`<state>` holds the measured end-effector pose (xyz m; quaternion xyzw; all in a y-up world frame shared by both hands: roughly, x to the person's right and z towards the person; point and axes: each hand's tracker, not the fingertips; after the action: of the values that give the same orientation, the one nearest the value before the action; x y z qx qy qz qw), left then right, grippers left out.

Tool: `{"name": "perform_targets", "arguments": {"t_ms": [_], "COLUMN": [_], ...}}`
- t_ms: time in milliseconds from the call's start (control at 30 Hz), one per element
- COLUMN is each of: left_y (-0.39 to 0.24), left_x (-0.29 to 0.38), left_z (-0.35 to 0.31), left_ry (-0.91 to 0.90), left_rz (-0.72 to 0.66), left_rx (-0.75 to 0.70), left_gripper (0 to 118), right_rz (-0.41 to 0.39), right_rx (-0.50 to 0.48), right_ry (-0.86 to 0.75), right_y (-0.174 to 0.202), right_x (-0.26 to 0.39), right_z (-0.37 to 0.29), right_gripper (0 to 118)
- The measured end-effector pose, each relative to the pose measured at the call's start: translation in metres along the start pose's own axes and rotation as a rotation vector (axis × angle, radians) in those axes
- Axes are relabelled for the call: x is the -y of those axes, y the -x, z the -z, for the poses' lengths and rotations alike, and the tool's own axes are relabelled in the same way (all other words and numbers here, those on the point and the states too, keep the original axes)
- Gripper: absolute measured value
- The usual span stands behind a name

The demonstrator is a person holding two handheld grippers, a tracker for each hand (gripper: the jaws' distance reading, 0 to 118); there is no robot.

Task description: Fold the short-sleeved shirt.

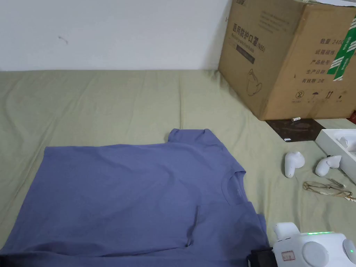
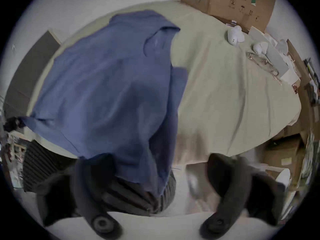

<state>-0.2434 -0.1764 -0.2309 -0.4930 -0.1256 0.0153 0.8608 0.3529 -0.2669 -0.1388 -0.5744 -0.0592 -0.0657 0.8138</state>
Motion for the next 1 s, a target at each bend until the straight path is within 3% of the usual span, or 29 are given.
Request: {"name": "perform_targets", "arguments": {"t_ms": [33,67,133,167,233,300,467,600,733,833,933,1000], "left_y": [0.003,0.003,0.003,0.003,0.001,-0.001,0.0,0.0,0.006,0.015,0.021,0.023], "left_x": [-0.001,0.001,0.002,0.002,0.003,0.003,-0.005,-0.037,-0.094,-0.132,-0.154,-0.156], "left_z": [0.002,0.003,0.003,0.003,0.004,0.005,-0.003,-0.004,0.034,0.08,0.12,0.136], "left_ry": [-0.003,-0.006,-0.02,-0.027,-0.026,-0.03,-0.071,-0.107,-0.075,-0.04,0.004,0.025], "left_rz": [-0.023,-0.039,-0.051,-0.044,-0.02,0.01,-0.003,0.02,0.049,0.074,0.062,0.06], "left_rx": [-0.046,-0.05,-0.05,-0.047,-0.063,-0.083,-0.085,-0.078,-0.089,-0.096,-0.077,-0.072], "left_gripper": [4,4,4,4,4,4,4,4,4,4,5,12], "right_rz": [-0.008,-0.044,-0.072,-0.064,-0.092,-0.086,0.126,0.179,0.203,0.178,0.215,0.234], "right_rx": [-0.006,0.043,-0.06,-0.146,-0.051,-0.072,-0.211,-0.258,-0.269,-0.195,-0.17,-0.166], "right_ry": [-0.002,-0.028,-0.057,-0.069,-0.074,-0.094,-0.153,-0.186,-0.141,-0.059,0.022,0.027], "right_y": [0.003,0.005,0.012,0.012,0.02,0.018,-0.006,-0.015,-0.014,0.0,0.003,0.008], "right_x": [0.0,0.001,0.002,0.002,0.0,-0.003,-0.02,-0.06,-0.133,-0.182,-0.212,-0.219], "right_z": [-0.001,-0.007,-0.017,-0.02,-0.031,-0.038,-0.066,-0.083,-0.068,-0.034,0.008,0.027], "right_gripper": [74,70,4,5,5,5,5,5,5,5,5,11]}}
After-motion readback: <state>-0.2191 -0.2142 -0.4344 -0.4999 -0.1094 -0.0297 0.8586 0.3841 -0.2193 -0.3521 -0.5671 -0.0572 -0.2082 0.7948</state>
